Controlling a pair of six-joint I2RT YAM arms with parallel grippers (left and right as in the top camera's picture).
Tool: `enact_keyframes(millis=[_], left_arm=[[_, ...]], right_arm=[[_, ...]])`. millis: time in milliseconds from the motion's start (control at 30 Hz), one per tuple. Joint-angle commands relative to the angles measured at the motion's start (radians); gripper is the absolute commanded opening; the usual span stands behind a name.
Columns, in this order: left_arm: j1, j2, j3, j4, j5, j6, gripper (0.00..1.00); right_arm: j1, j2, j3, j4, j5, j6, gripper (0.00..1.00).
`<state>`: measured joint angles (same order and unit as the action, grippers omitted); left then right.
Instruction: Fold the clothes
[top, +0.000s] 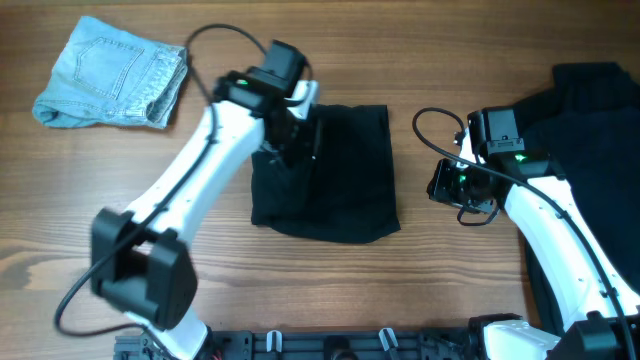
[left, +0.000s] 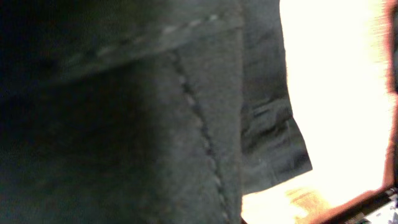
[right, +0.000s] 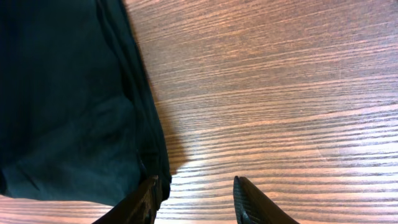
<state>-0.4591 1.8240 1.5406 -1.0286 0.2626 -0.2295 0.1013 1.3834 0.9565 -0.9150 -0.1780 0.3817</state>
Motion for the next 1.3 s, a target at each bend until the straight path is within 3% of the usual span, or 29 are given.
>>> enact_keyframes(millis=[0,33,100,267,367,400,433,500,567,667,867,967,1033,1067,1167,1200,1267], left_arm=[[-0.065,0.093,0.017,0.053,-0.029,-0.095,0.22],[-0.080,0.111,0.017,0.068,-0.028,-0.110,0.34],[-0.118,0.146,0.017,0.111,-0.005,-0.127,0.46],[-0.140,0.129,0.072,0.082,0.175,-0.115,0.47],[-0.080,0.084,0.187,-0.083,0.100,-0.031,0.51],[-0.046,0.062,0.211,-0.128,0.005,-0.015,0.56],[-0.024,0.052,0.212,-0.142,-0.037,-0.005,0.56],[0.030,0.051,0.212,-0.183,-0.078,0.008,0.52],[0.079,0.061,0.210,-0.209,-0.078,0.025,0.43],[0.126,0.063,0.208,-0.209,-0.078,0.032,0.43],[0.150,0.067,0.208,-0.210,-0.082,0.048,0.45],[0.150,0.069,0.208,-0.210,-0.082,0.047,0.47],[0.150,0.069,0.208,-0.210,-0.082,0.047,0.47],[0.150,0.069,0.208,-0.210,-0.082,0.047,0.47],[0.150,0.069,0.208,-0.210,-0.082,0.047,0.49],[0.150,0.069,0.208,-0.209,-0.082,0.047,0.50],[0.150,0.069,0.208,-0.206,-0.082,0.047,0.51]], right_arm=[[-0.003,0.008,0.014,-0.009,0.022,0.011,0.42],[-0.003,0.008,0.014,-0.010,0.022,0.011,0.42],[-0.003,0.008,0.014,-0.012,0.022,0.011,0.42],[-0.003,0.008,0.014,-0.013,0.022,0.011,0.43],[-0.003,0.008,0.014,-0.001,0.006,-0.023,0.51],[-0.002,0.008,0.013,0.040,-0.083,-0.124,0.57],[0.000,0.008,0.011,0.084,-0.224,-0.237,0.59],[0.020,0.020,-0.001,0.202,-0.360,-0.290,0.63],[0.055,0.070,-0.003,0.319,-0.358,-0.212,0.58],[0.110,0.217,-0.003,0.525,-0.375,-0.127,0.54],[0.174,0.406,-0.003,0.701,-0.494,-0.111,0.53],[0.187,0.488,-0.002,0.748,-0.458,0.006,0.44],[0.185,0.443,-0.001,0.720,-0.519,-0.020,0.14],[0.182,0.407,0.002,0.686,-0.519,-0.023,0.08],[0.175,0.228,0.008,0.566,-0.458,-0.043,0.04],[0.175,0.111,0.008,0.480,-0.341,-0.041,0.04],[0.175,0.049,0.008,0.407,-0.216,-0.042,0.04]])
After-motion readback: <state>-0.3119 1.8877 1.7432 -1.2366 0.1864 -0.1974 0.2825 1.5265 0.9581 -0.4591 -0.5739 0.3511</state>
